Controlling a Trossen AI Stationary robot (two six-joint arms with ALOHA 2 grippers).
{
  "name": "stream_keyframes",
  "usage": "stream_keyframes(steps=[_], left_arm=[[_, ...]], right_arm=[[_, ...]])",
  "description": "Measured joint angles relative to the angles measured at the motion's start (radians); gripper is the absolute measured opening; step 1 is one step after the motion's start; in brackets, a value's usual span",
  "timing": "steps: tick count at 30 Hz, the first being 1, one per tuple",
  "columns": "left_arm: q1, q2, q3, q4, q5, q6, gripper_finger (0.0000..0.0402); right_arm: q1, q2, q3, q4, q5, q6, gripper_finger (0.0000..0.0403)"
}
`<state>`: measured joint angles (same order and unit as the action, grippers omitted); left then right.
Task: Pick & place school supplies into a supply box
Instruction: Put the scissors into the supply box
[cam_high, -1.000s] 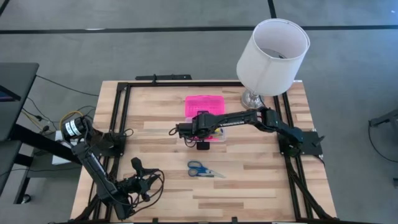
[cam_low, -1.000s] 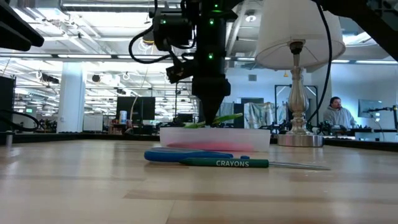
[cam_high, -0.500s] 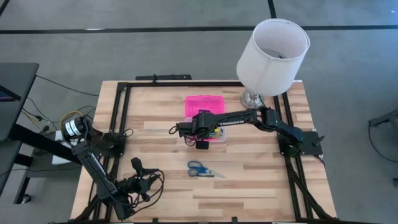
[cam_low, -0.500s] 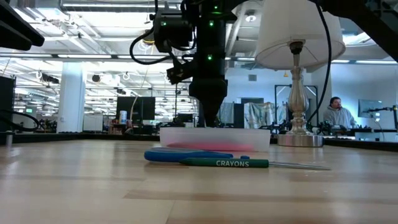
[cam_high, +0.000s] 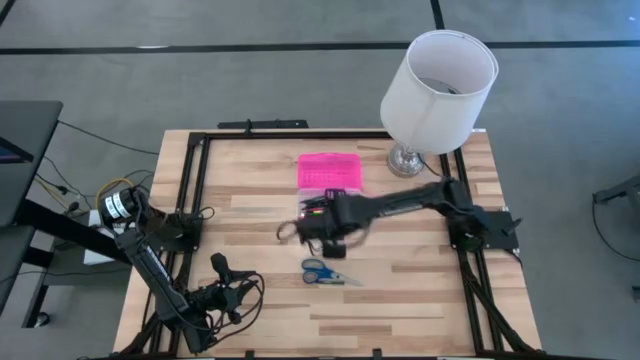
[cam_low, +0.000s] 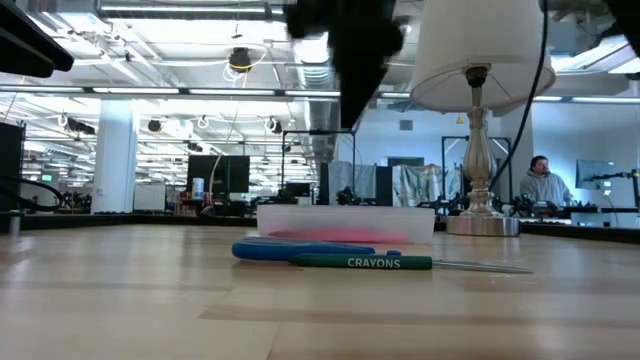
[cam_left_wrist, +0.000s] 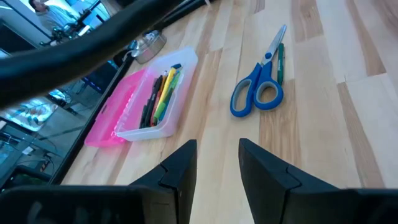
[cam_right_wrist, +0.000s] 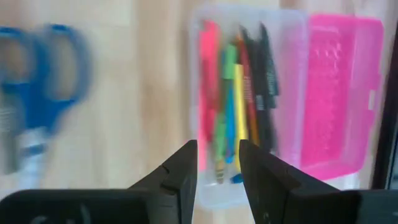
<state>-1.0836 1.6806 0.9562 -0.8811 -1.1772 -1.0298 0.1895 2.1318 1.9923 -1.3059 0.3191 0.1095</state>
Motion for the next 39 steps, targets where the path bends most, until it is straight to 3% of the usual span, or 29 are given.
stream_keyframes(steps=[6, 12, 22, 31, 34, 39], left_arm=[[0.005, 0.001, 0.000, 0.000, -0.015, 0.000, 0.0114], [0.037, 0.001, 0.000, 0.006, -0.015, 0.000, 0.0114], [0.141, 0.001, 0.000, 0.080, -0.017, 0.024, 0.0114], [0.217, 0.008, 0.000, 0.320, -0.026, 0.252, 0.0114], [0.251, 0.008, 0.000, 0.437, 0.055, 0.368, 0.0114], [0.322, 0.030, 0.000, 0.681, 0.239, 0.620, 0.0114]], right_arm=[[0.169, -0.050, 0.000, -0.006, -0.001, 0.080, 0.0113], [0.339, -0.051, -0.006, 0.006, 0.083, 0.161, 0.0113], [0.543, -0.049, -0.218, 0.191, 0.236, 0.369, 0.0113], [0.699, -0.049, -0.388, 0.156, 0.626, 0.674, 0.0113], [0.742, -0.050, -0.400, 0.076, 0.703, 0.774, 0.0113], [0.803, -0.051, -0.400, -0.064, 0.741, 0.987, 0.0113]])
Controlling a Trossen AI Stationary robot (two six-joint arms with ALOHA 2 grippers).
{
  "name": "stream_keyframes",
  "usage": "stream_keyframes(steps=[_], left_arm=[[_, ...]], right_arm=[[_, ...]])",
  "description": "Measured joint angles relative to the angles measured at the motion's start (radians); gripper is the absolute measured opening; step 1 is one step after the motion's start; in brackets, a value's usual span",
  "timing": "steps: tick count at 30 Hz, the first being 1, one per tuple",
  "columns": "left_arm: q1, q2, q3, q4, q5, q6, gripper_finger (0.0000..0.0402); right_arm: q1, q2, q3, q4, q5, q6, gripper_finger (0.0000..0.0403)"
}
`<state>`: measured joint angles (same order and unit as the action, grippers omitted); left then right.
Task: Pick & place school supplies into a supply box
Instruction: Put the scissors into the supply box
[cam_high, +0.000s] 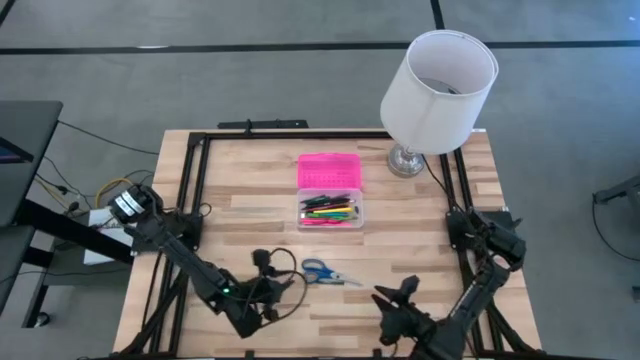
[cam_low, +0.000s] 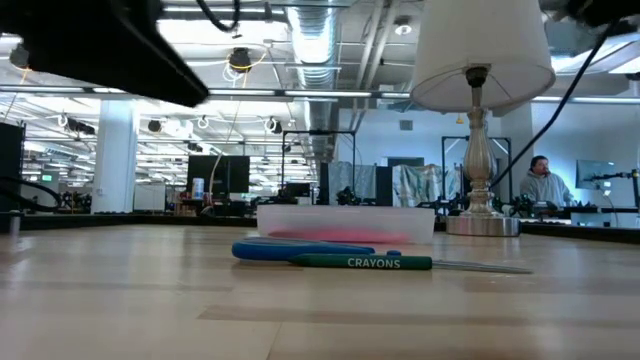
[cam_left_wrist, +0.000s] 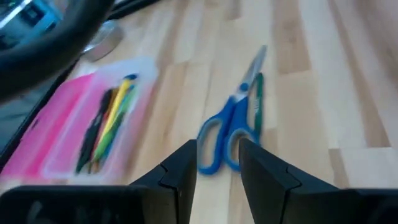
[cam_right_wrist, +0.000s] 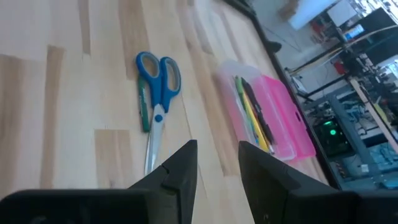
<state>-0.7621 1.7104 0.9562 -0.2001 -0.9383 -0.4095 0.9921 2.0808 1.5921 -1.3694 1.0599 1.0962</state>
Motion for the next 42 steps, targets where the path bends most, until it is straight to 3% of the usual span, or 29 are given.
stream_keyframes(steps=[7, 13, 17, 26, 42], left_arm=[[0.117, 0.131, 0.000, 0.289, 0.191, 0.322, 0.0114], [0.197, 0.178, -0.001, 0.346, 0.264, 0.378, 0.0114], [0.232, 0.177, -0.001, 0.345, 0.361, 0.350, 0.0114], [0.285, 0.207, -0.001, 0.241, 0.435, 0.216, 0.0114], [0.300, 0.197, 0.006, -0.039, 0.458, -0.096, 0.0114]], right_arm=[[0.046, 0.000, 0.000, -0.043, 0.016, 0.134, 0.0113], [0.046, 0.000, 0.000, -0.018, 0.015, 0.136, 0.0113], [0.039, 0.000, 0.000, -0.008, 0.013, 0.136, 0.0113], [0.033, 0.000, 0.000, 0.005, 0.011, 0.134, 0.0113], [0.020, 0.000, 0.000, 0.013, -0.025, 0.127, 0.0113]])
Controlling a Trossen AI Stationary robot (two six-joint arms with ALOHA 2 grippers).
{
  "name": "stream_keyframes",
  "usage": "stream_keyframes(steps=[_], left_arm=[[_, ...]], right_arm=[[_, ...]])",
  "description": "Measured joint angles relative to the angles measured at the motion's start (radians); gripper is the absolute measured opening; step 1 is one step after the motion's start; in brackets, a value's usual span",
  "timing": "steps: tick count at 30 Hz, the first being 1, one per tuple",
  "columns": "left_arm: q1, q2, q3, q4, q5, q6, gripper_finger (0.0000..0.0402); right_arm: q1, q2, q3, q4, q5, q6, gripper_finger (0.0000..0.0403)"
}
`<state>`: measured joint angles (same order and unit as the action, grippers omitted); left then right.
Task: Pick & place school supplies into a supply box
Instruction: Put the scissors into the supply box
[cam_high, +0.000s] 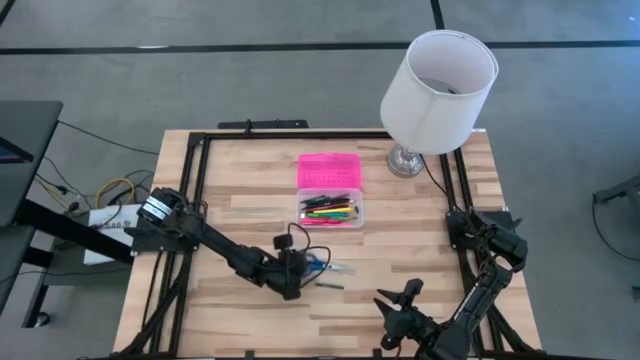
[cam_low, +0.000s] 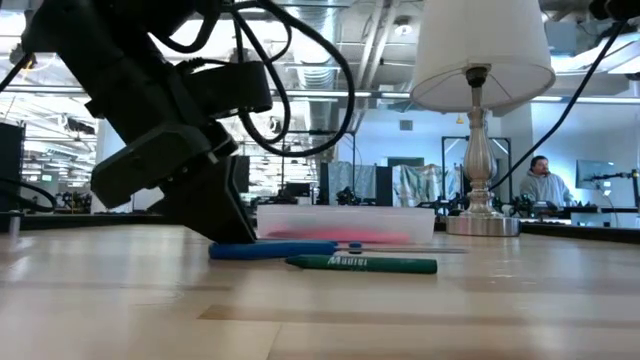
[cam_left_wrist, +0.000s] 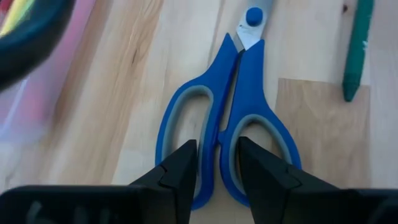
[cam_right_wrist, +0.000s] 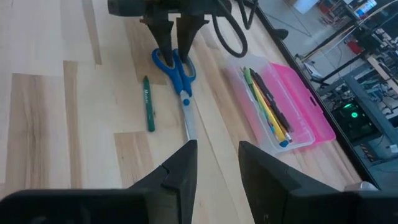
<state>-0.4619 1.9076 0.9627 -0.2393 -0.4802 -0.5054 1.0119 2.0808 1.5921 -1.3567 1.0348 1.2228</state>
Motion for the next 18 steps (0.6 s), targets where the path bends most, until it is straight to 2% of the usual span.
stream_keyframes(steps=[3, 11, 18], left_arm=[[-0.006, -0.001, 0.000, -0.019, 0.038, -0.055, 0.0114], [-0.029, -0.009, 0.000, -0.081, 0.042, -0.174, 0.0114], [-0.054, -0.059, -0.004, -0.203, 0.092, -0.345, 0.0114]], right_arm=[[0.000, 0.000, 0.000, 0.000, 0.000, 0.000, 0.0113], [0.000, 0.000, 0.000, 0.000, 0.000, 0.000, 0.0113], [-0.001, 0.000, -0.009, 0.006, 0.000, 0.000, 0.0113]])
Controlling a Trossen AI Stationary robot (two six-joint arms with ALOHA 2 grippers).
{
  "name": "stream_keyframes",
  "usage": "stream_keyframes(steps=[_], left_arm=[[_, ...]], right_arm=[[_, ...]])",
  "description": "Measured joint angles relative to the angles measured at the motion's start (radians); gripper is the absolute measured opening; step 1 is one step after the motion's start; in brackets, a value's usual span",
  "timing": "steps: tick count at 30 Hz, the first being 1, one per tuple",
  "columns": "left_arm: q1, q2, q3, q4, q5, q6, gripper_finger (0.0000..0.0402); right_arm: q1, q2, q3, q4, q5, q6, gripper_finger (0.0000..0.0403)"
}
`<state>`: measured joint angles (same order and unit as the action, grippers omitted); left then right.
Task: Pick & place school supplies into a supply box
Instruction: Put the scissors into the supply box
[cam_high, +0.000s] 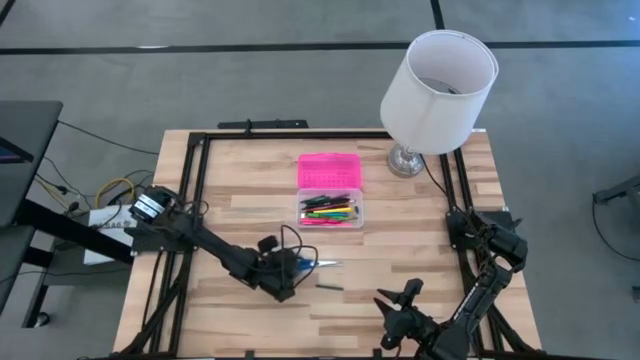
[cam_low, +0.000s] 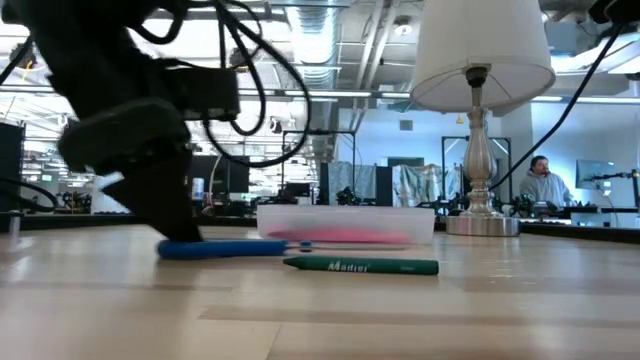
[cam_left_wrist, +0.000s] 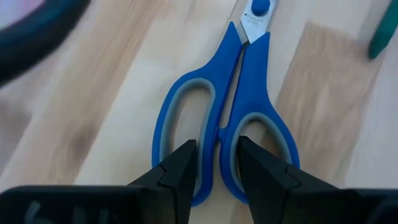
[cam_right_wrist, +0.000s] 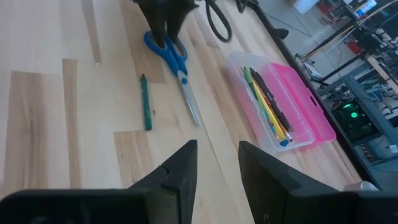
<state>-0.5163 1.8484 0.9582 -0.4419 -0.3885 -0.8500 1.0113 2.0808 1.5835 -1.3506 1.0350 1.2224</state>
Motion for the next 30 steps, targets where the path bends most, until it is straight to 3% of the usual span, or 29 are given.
stream_keyframes(steps=[10, 19, 24, 30], left_arm=[[-0.144, -0.019, 0.000, -0.243, -0.019, -0.260, 0.0114], [-0.230, -0.035, -0.004, -0.341, -0.017, -0.397, 0.0114], [-0.249, -0.048, -0.005, -0.343, -0.012, -0.445, 0.0114], [-0.275, -0.048, -0.005, -0.321, -0.013, -0.455, 0.0114]], right_arm=[[-0.026, 0.000, -0.002, 0.002, -0.015, 0.000, 0.0113], [-0.061, 0.000, -0.002, 0.027, -0.015, -0.026, 0.0113], [-0.121, 0.000, -0.002, 0.256, -0.032, -0.299, 0.0113], [-0.215, 0.000, -0.002, 0.564, -0.178, -0.692, 0.0108]])
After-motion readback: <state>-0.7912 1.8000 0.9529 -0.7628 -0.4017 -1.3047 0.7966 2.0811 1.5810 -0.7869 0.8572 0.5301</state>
